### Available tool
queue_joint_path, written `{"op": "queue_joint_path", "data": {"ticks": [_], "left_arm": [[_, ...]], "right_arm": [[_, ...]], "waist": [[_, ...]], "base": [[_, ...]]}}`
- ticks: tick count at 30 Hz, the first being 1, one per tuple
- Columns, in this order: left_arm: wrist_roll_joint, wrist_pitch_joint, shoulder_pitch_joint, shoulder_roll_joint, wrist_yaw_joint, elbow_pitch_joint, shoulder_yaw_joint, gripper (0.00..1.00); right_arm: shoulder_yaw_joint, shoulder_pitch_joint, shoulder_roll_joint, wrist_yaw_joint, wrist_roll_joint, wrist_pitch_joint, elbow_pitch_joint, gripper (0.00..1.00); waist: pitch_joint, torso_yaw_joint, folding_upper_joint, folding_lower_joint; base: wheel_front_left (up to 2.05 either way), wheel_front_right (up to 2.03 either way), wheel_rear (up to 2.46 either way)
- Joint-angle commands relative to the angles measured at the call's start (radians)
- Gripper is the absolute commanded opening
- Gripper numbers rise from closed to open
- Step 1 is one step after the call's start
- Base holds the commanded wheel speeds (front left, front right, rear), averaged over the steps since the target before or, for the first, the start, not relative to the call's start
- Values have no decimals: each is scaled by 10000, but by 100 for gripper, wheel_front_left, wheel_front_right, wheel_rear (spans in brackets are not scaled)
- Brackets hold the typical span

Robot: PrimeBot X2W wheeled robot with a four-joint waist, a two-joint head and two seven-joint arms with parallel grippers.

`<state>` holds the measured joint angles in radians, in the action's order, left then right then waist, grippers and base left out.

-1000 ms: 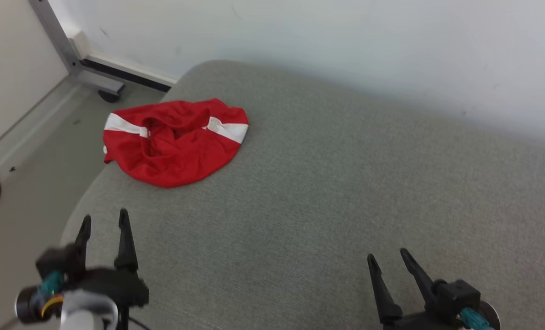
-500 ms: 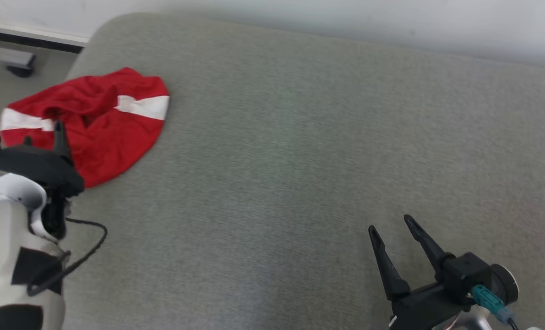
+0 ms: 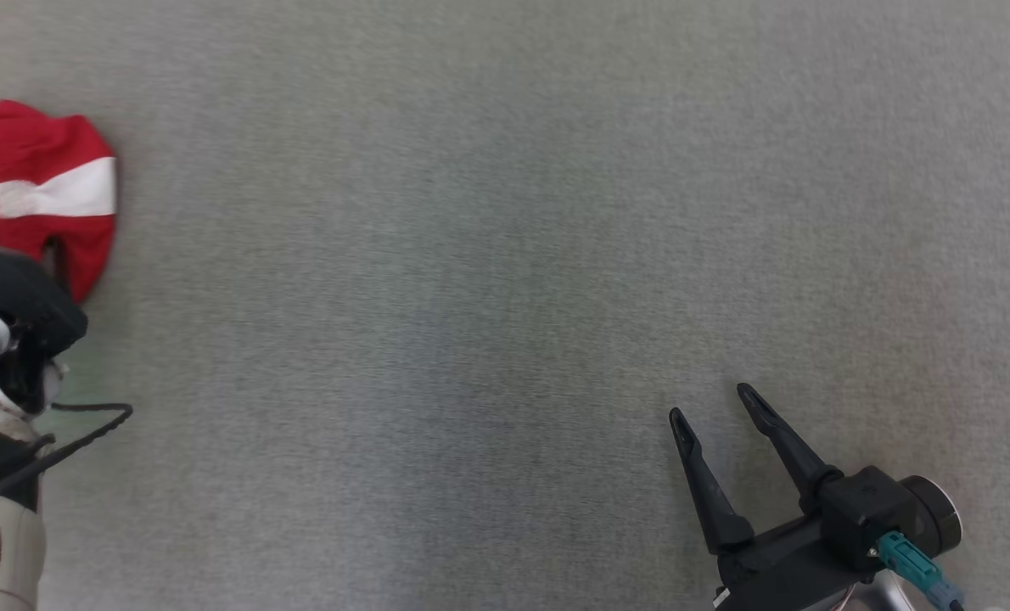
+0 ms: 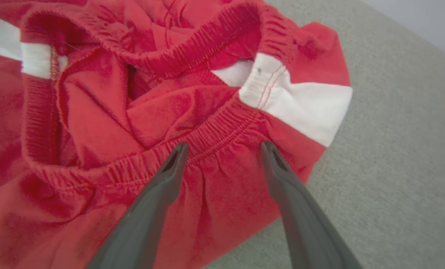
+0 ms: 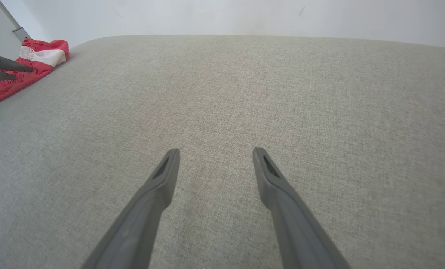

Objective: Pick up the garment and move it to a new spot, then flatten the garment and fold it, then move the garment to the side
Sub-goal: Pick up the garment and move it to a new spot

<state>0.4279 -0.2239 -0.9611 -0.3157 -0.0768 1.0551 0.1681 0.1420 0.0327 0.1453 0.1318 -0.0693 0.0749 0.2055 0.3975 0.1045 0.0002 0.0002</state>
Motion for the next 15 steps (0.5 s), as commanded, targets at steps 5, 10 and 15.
{"op": "queue_joint_path", "data": {"ticks": [5,10,15], "left_arm": [[-103,-356,-59,-266,512,712,-27,100],[-5,-582,137,-143,733,1321,-47,42],[-42,-432,253,-164,310,1369,-246,0]], "right_arm": [[110,95,31,-27,16,4,225,100],[204,87,-101,-27,-65,-3,197,100],[299,28,-226,-27,-233,-151,-89,100]], "waist": [[661,-672,-2,-2],[679,-761,-2,-2],[266,-763,-2,-2]], "base": [[0,0,0],[0,0,0],[0,0,0]]}}
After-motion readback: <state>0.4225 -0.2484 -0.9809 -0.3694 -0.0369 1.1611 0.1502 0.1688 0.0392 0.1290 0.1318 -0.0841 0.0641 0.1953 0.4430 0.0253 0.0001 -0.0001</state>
